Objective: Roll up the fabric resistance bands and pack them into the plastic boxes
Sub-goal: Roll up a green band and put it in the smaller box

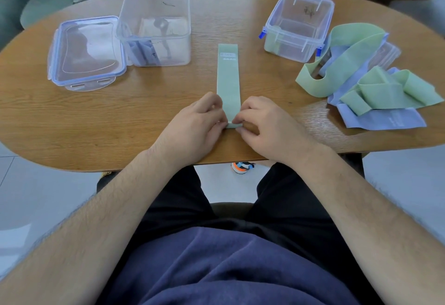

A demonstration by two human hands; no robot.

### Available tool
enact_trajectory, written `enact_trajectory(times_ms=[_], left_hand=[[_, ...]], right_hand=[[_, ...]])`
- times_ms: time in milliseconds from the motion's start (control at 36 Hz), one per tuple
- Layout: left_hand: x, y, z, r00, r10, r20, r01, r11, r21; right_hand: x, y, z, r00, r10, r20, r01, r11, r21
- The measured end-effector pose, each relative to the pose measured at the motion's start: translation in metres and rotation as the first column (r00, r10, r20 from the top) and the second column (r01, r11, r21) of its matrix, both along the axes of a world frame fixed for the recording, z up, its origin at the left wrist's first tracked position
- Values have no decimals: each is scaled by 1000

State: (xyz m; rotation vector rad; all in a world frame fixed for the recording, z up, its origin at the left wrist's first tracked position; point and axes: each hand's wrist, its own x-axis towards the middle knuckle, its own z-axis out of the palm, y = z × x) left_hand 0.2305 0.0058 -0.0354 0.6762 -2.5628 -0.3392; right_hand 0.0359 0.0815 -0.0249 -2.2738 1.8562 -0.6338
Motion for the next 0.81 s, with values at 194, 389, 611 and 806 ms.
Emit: enact_trajectory(times_ms=[194, 389, 611, 806], left_hand=[[1, -8, -3, 1000, -16, -9, 16, 999, -43], [-1, -8, -2, 1000, 8, -30, -8, 1000, -1], [-7, -9, 4, 1000, 6, 13, -7, 1000, 29], [-8, -20, 3, 998, -54, 11, 55, 997, -54]], right_hand=[[2, -2, -4, 1000, -9, 5, 9, 1000, -26], [2, -1, -2, 998, -47, 48, 49, 998, -45], [5, -5, -1, 996, -80, 35, 81, 997, -16], [1, -10, -9, 997, -82, 6, 82, 995, -51]])
